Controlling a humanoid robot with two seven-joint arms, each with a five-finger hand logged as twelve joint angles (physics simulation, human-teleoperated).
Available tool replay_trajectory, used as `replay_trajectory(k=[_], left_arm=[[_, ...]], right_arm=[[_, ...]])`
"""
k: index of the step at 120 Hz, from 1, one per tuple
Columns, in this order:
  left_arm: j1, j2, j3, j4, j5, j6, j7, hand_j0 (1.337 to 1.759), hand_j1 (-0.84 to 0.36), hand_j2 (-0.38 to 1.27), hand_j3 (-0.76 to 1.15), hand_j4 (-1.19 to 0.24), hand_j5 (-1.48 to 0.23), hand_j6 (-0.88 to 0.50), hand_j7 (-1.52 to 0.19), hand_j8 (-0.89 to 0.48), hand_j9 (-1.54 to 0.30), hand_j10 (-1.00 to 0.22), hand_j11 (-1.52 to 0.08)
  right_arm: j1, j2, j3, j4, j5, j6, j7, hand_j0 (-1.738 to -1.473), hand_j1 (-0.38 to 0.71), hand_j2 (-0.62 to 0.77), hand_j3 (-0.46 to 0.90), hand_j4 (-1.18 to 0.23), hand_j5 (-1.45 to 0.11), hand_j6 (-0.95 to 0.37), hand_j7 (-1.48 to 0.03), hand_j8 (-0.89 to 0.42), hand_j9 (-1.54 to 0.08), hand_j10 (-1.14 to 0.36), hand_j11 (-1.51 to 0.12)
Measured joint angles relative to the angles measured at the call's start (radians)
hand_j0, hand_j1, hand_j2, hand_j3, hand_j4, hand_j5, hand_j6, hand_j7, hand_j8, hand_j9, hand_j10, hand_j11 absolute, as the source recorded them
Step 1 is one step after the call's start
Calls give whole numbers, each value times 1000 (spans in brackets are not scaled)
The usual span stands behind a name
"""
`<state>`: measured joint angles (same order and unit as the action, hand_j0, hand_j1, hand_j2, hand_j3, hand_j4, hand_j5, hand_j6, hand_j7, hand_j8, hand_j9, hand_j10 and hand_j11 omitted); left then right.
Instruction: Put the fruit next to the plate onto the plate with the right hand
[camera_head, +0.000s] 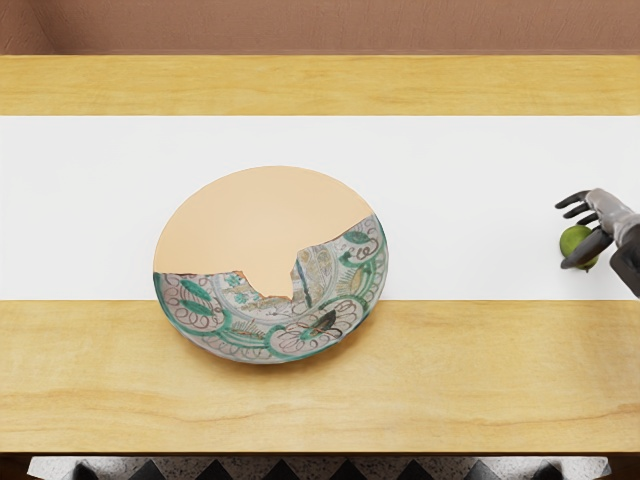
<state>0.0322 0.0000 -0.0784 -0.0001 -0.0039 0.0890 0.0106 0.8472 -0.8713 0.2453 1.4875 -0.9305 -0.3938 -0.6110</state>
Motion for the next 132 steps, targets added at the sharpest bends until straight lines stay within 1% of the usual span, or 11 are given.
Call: replay_trajectory(k=[21, 24, 29, 43, 59, 69, 78, 94, 112, 132], left_arm=[[0, 0, 0, 0, 0, 0, 0, 1658, 349, 0, 0, 0, 0, 0, 0, 0, 0, 0, 0], [0, 0, 0, 0, 0, 0, 0, 1658, 349, 0, 0, 0, 0, 0, 0, 0, 0, 0, 0], [1, 0, 0, 0, 0, 0, 0, 1658, 349, 0, 0, 0, 0, 0, 0, 0, 0, 0, 0], [0, 0, 0, 0, 0, 0, 0, 1658, 349, 0, 0, 0, 0, 0, 0, 0, 0, 0, 0], [0, 0, 0, 0, 0, 0, 0, 1658, 349, 0, 0, 0, 0, 0, 0, 0, 0, 0, 0], [0, 0, 0, 0, 0, 0, 0, 1658, 349, 0, 0, 0, 0, 0, 0, 0, 0, 0, 0], [0, 0, 0, 0, 0, 0, 0, 1658, 349, 0, 0, 0, 0, 0, 0, 0, 0, 0, 0], [0, 0, 0, 0, 0, 0, 0, 1658, 349, 0, 0, 0, 0, 0, 0, 0, 0, 0, 0], [0, 0, 0, 0, 0, 0, 0, 1658, 349, 0, 0, 0, 0, 0, 0, 0, 0, 0, 0], [0, 0, 0, 0, 0, 0, 0, 1658, 349, 0, 0, 0, 0, 0, 0, 0, 0, 0, 0]], right_arm=[[-3, 8, 0, -1, -5, -2, 0, -1658, 111, -62, 0, -433, -478, -414, -511, -319, -500, -300, -513], [-4, 9, 0, -1, -5, -2, 0, -1658, 115, -62, 0, -440, -480, -419, -516, -319, -506, -268, -518], [-8, 10, 1, -2, -7, -2, 0, -1658, 118, -60, 0, -457, -475, -429, -523, -308, -512, -265, -526], [-15, 10, 0, -2, -6, -1, 0, -1658, 132, -62, 0, -465, -490, -437, -537, -285, -522, -311, -540], [-17, 11, 1, -2, 1, 0, 0, -1658, 164, -67, 0, -483, -532, -460, -571, -313, -555, -351, -574], [-17, 10, 3, -2, 8, 1, 0, -1657, 179, 5, 0, -513, -584, -495, -618, -317, -602, -352, -621], [-17, 11, 6, -2, 13, 0, -1, -1657, 190, 102, 0, -548, -638, -535, -669, -361, -653, -377, -672], [-17, 12, 10, -1, 17, 1, -1, -1657, 205, 215, 0, -591, -707, -578, -733, -440, -718, -424, -735], [-15, 13, 12, 0, 30, 2, -1, -1657, 204, 305, 0, -618, -748, -605, -773, -499, -756, -472, -773], [-11, 16, 13, 0, 47, 3, -1, -1657, 207, 382, 0, -649, -773, -630, -806, -531, -787, -514, -806]])
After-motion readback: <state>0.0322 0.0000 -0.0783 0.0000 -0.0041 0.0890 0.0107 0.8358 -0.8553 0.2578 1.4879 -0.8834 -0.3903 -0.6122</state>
